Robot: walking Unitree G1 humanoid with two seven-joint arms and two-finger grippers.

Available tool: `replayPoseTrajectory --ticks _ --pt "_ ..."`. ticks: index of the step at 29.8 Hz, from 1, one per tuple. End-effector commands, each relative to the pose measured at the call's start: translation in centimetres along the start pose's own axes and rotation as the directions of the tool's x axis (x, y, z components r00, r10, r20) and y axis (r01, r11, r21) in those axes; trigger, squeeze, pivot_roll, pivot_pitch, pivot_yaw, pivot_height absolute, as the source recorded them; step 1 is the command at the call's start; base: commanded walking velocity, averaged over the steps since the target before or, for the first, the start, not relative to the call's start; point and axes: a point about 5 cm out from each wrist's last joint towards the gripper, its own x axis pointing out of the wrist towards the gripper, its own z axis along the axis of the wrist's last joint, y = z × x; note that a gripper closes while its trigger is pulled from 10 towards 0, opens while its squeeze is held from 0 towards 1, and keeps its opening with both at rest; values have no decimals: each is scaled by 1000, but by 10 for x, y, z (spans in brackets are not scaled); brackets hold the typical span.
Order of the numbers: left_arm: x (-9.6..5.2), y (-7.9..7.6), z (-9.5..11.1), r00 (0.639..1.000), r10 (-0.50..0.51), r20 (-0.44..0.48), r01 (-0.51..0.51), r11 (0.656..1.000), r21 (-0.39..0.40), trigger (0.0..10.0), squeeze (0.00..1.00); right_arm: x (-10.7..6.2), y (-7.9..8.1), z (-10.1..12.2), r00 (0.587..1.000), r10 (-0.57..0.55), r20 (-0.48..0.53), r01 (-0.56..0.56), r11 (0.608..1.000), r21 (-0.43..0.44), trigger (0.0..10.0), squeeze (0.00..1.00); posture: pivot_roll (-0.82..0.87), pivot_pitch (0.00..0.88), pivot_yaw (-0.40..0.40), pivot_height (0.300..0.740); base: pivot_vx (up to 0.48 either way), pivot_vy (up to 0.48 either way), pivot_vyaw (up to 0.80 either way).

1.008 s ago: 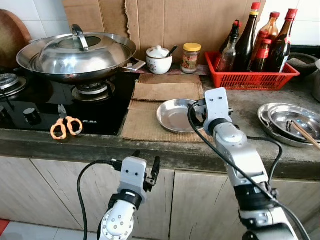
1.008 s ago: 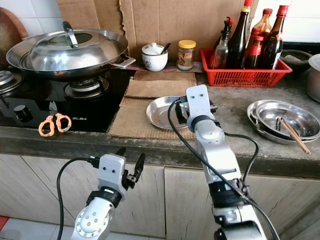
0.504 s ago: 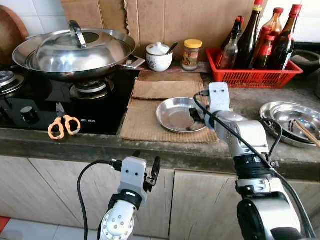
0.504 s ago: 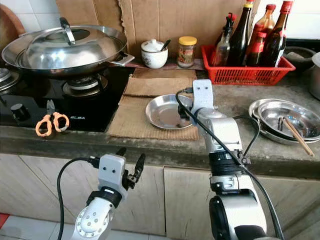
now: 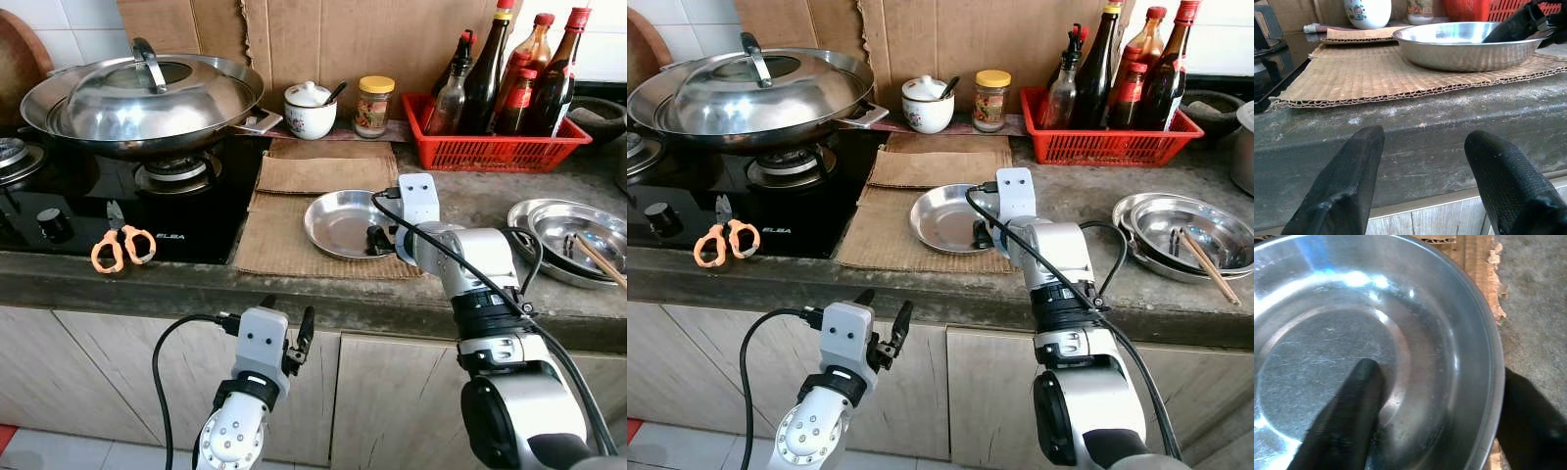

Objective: Kitchen organization

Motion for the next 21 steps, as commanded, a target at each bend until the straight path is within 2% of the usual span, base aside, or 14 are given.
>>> replayPoseTrajectory --ticks 1,7,8,17,18,19,20,21 --pt "0 -3 -1 1000 -9 -10 9 1000 2 10000 0 4 0 -8 998 6 -62 -5 1000 31 0 0 44 30 -44 740 0 0 0" --pt "1 -2 -1 1000 -6 -12 6 1000 3 10000 0 5 -3 -8 998 -11 -55 15 998 67 0 0 45 37 -43 740 0 0 0" --pt "1 -2 0 1000 -2 -12 2 1000 3 10000 0 5 -5 -9 998 -16 -60 23 994 109 0 0 45 39 -43 740 0 0 0" --pt "2 -1 1 1000 7 -10 -7 1000 2 10000 0 6 -4 -9 998 -23 -50 31 987 160 0 0 47 43 -45 740 0 0 0" --pt "3 -1 1 1000 9 -10 -9 1000 3 10000 0 5 -5 -7 999 -23 -27 28 978 207 0 0 47 42 -45 740 0 0 0" --pt "3 -1 1 1000 9 -10 -9 1000 3 10000 0 5 -5 -7 999 -23 -27 28 978 207 0 0 47 42 -45 740 0 0 0" --pt "3 -1 1 1000 10 -10 -10 1000 3 10000 0 4 -7 -3 999 -40 33 28 951 307 0 0 47 42 -42 740 0 0 0" --pt "2 -1 1 1000 10 -10 -10 1000 3 10000 0 3 -8 -2 997 -50 54 29 941 338 0 0 47 42 -42 740 0 0 0"
